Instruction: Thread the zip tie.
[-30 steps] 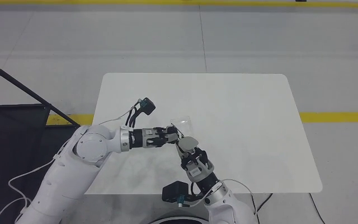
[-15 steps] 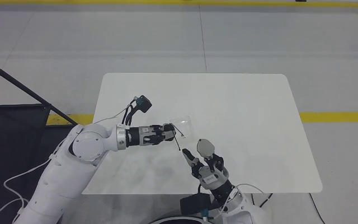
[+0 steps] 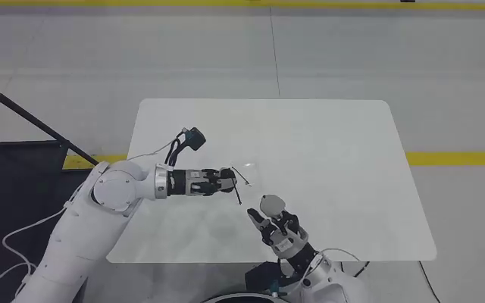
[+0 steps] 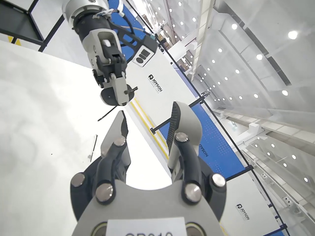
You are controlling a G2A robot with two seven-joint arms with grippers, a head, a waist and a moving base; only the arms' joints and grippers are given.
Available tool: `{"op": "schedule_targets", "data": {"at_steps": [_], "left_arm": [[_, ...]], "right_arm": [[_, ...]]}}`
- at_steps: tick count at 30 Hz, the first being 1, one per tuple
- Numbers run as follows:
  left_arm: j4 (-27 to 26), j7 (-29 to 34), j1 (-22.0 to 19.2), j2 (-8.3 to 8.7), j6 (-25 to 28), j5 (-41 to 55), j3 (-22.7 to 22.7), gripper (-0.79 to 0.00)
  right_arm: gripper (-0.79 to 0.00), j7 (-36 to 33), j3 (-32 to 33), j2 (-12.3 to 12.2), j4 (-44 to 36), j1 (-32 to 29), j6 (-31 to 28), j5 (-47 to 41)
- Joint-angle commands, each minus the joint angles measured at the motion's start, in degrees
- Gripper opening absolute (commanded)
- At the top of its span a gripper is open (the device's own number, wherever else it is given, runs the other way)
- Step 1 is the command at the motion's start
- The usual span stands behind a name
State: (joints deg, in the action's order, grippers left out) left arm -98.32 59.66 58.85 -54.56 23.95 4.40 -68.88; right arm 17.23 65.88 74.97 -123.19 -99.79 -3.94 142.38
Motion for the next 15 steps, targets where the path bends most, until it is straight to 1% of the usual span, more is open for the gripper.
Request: {"op": "schedule_targets", "data": {"at_steps": [1, 6, 10, 13, 15], "left_arm": [[-0.19, 0.33, -0.02, 0.03, -0.10, -0.03, 0.11, -0.785], [-0.66, 0.58, 0.13, 0.10, -0.15, -0.45, 0.36, -0.785], [-0.87, 0.68, 0.26, 0.15, -0.17, -0.53, 0.49, -0.785], [-1.03, 0.74, 0.25, 0.18, -0.18, -0.58, 0.57, -0.785], [-1.13, 0.74, 0.22, 0.20, -0.18, -0.82, 0.63, -0.785]], "right_arm": [[-0.413, -2.33, -1.90, 0.21, 0.43, 1.58, -0.44, 1.11], [-0.437, -7.59, -5.89, 0.94, 2.44, 5.46, 0.65, 2.39], [-0.456, -9.36, -7.47, 1.26, 3.78, 7.36, 1.13, 2.25], [-0.526, -9.88, -8.08, 1.33, 4.24, 7.96, 1.26, 2.26], [-0.554, -10.21, -8.33, 1.34, 4.40, 8.21, 1.10, 2.34]]}}
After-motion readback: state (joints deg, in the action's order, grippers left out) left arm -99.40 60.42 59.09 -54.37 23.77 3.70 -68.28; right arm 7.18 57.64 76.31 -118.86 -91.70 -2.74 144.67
